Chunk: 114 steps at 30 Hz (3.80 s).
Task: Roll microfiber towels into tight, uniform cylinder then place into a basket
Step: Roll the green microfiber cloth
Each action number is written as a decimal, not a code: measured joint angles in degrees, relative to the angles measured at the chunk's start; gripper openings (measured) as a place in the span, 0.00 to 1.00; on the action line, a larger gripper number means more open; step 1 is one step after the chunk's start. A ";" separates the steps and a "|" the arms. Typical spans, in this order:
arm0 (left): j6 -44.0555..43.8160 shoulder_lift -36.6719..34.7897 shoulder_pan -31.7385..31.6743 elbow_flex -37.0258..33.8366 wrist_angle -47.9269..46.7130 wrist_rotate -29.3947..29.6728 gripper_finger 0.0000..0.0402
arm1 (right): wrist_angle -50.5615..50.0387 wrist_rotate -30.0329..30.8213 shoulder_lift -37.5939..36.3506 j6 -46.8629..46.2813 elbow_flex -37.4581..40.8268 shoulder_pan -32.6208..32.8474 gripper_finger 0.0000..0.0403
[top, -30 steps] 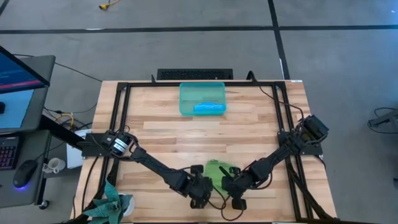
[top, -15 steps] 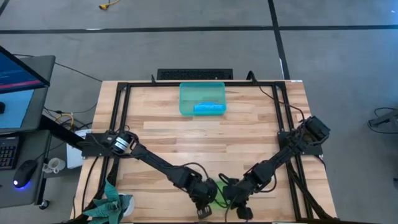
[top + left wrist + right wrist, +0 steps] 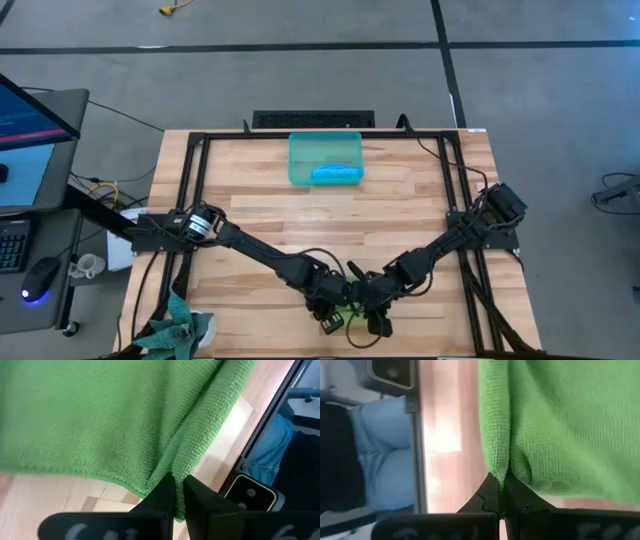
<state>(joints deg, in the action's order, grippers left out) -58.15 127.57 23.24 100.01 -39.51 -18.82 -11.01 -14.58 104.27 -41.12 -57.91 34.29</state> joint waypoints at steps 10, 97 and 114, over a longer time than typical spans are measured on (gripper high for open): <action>-0.07 0.04 0.35 -0.04 -0.47 2.64 0.04 | -2.80 7.79 0.00 -3.50 0.02 -0.57 0.04; 22.14 -9.04 1.99 -0.02 -4.16 21.51 0.30 | -2.22 5.59 3.65 -9.40 0.07 1.63 0.04; 34.16 -5.63 5.22 0.00 11.26 20.27 0.30 | -2.02 5.76 3.65 -9.38 0.11 1.72 0.05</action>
<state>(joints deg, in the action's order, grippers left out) -24.00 121.94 28.47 100.01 -28.26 1.45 -13.03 -8.82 107.92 -50.50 -57.80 36.02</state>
